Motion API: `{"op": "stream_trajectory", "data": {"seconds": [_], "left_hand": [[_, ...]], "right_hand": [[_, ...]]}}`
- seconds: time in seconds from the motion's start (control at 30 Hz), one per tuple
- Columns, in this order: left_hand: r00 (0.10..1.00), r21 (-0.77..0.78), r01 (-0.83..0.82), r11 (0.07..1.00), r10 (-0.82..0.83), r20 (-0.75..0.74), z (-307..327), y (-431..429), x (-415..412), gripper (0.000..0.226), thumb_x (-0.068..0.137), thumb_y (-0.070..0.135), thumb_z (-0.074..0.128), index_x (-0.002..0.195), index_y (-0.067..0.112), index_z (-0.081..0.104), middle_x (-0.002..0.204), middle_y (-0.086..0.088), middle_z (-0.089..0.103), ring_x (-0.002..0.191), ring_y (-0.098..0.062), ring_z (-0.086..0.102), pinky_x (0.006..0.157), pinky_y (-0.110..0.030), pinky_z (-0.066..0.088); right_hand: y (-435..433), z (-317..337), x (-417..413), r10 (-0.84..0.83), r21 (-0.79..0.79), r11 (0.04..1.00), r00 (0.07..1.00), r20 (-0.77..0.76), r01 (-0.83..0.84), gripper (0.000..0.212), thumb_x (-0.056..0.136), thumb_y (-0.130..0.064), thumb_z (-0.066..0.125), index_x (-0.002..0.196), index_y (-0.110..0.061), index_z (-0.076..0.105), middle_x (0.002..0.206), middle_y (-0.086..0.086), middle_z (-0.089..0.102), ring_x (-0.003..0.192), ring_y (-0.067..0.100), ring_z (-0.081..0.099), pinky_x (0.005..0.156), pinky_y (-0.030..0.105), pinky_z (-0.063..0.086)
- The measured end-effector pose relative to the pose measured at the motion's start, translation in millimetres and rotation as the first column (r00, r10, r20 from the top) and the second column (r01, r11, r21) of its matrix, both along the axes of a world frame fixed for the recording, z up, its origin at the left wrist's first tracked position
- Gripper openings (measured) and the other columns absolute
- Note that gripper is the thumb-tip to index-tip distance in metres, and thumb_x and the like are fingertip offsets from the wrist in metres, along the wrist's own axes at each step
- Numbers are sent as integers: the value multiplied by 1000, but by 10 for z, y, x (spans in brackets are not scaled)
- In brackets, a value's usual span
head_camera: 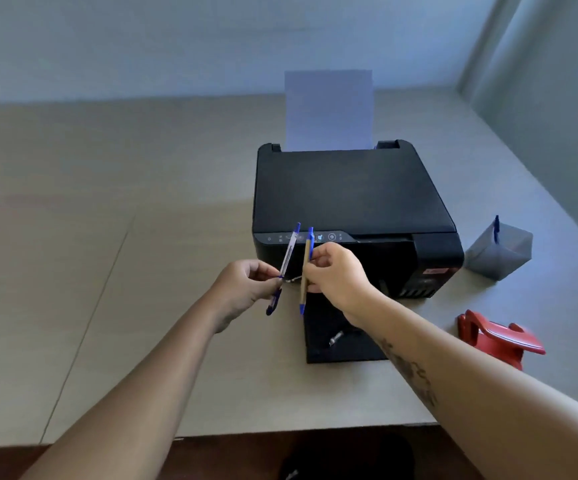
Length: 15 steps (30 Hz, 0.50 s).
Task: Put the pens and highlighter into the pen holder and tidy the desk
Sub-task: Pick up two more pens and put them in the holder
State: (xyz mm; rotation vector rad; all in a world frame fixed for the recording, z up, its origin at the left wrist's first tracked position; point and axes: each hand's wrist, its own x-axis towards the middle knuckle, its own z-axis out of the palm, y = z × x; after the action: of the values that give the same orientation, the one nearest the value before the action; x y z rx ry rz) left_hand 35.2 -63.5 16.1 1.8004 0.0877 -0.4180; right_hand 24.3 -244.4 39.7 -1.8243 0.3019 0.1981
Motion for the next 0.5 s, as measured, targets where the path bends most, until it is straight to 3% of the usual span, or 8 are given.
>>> {"op": "stream_trajectory", "data": {"seconds": [0.2, 0.33, 0.5], "left_hand": [[994, -35, 92, 995, -90, 61, 247, -856, 247, 6, 82, 8, 75, 82, 12, 70, 73, 0, 71, 64, -10, 63, 62, -21, 52], [986, -68, 133, 989, -125, 113, 375, -1609, 416, 9, 83, 2, 72, 82, 10, 69, 75, -5, 69, 66, -12, 63, 64, -23, 57], [970, -74, 212, 974, -201, 139, 493, -2615, 555, 9, 83, 3, 73, 82, 11, 69, 74, -6, 68, 62, -13, 61, 65, -25, 56]], "right_hand": [[-881, 238, 110, -124, 39, 992, 992, 35, 122, 11, 84, -8, 65, 94, -12, 62, 85, 4, 67, 82, 23, 72, 74, 35, 63], [-1654, 373, 154, -218, 29, 976, 974, 56, 217, 12, 86, -7, 64, 96, -11, 61, 84, 8, 66, 81, 27, 70, 76, 38, 62], [-2640, 501, 186, -319, -4, 947, 945, 64, 320, 15, 86, -5, 64, 100, -11, 61, 92, 14, 69, 78, 24, 68, 73, 32, 61]]}}
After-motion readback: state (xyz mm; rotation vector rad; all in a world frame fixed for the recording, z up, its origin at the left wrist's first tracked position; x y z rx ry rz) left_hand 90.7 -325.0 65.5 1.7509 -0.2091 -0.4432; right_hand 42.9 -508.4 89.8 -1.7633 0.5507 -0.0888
